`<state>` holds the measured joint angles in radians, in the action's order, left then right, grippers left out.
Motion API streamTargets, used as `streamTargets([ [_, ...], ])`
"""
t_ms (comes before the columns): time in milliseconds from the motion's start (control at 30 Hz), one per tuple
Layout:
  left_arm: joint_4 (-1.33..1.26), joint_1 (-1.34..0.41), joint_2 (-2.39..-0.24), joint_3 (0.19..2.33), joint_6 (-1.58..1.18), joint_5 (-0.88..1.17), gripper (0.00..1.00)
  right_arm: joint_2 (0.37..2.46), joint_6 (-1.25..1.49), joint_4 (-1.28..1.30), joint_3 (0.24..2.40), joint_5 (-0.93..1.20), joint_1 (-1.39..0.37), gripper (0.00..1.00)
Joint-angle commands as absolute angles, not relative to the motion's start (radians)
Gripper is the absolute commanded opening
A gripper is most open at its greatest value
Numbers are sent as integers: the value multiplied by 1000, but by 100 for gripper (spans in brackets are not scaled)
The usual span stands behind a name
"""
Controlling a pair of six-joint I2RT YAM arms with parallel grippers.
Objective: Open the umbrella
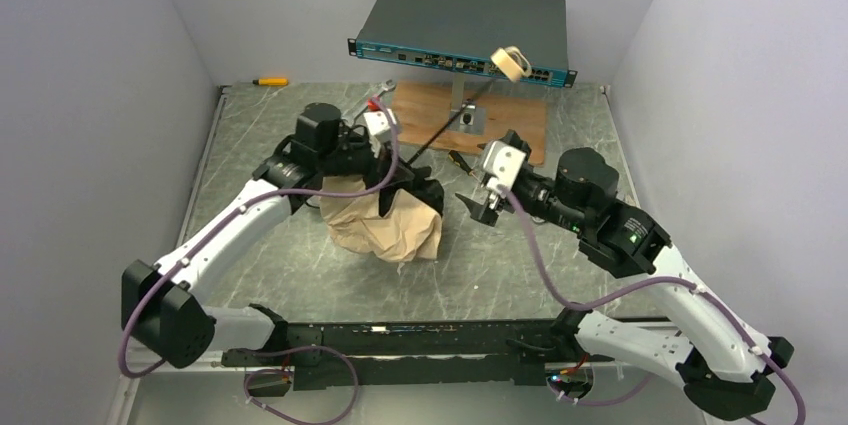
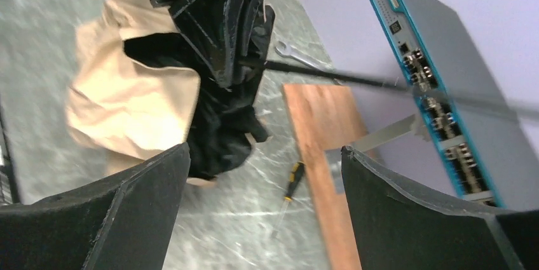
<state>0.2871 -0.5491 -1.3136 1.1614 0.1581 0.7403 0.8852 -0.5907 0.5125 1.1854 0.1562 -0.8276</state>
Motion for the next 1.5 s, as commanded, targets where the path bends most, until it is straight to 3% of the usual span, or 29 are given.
streamTargets([
  [0, -43, -505, -1208, 1122, -44, 783, 0, 873, -284, 378, 1147, 294, -788, 89],
  [100, -81, -499, -1199, 1106, -60, 826, 0, 889, -221, 300, 1138, 264, -787, 89],
  [233, -329, -500, -1135, 985, -171, 835, 0, 959, -92, 160, 1187, 169, -779, 91],
  [467, -467, -500, -1157, 995, -303, 899, 0, 1096, 138, 64, 1383, 184, -777, 83],
  [567, -517, -500, -1171, 1005, -351, 910, 0, 1136, 193, 44, 1407, 189, -776, 77],
  [700, -569, -503, -1175, 1005, -383, 903, 0, 1160, 211, 15, 1397, 185, -777, 55],
  [867, -579, -524, -1183, 1029, -385, 911, 0, 1173, 207, 5, 1358, 223, -776, 38],
  [1233, -584, -533, -1187, 1055, -416, 893, 0, 1170, 211, -50, 1271, 245, -776, 37],
  [1300, -573, -533, -1185, 1060, -412, 892, 0, 1170, 207, -60, 1266, 258, -776, 22],
  [1333, -568, -534, -1184, 1059, -408, 891, 0, 1172, 203, -61, 1268, 259, -777, 4],
  [1367, -552, -534, -1182, 1063, -399, 891, 0, 1177, 189, -55, 1278, 262, -775, 0],
  [1400, -520, -533, -1177, 1067, -386, 893, 7, 1182, 182, -47, 1288, 257, -774, 0],
  [1467, -406, -530, -1155, 1074, -328, 902, 39, 1184, 157, -28, 1308, 236, -759, 0],
])
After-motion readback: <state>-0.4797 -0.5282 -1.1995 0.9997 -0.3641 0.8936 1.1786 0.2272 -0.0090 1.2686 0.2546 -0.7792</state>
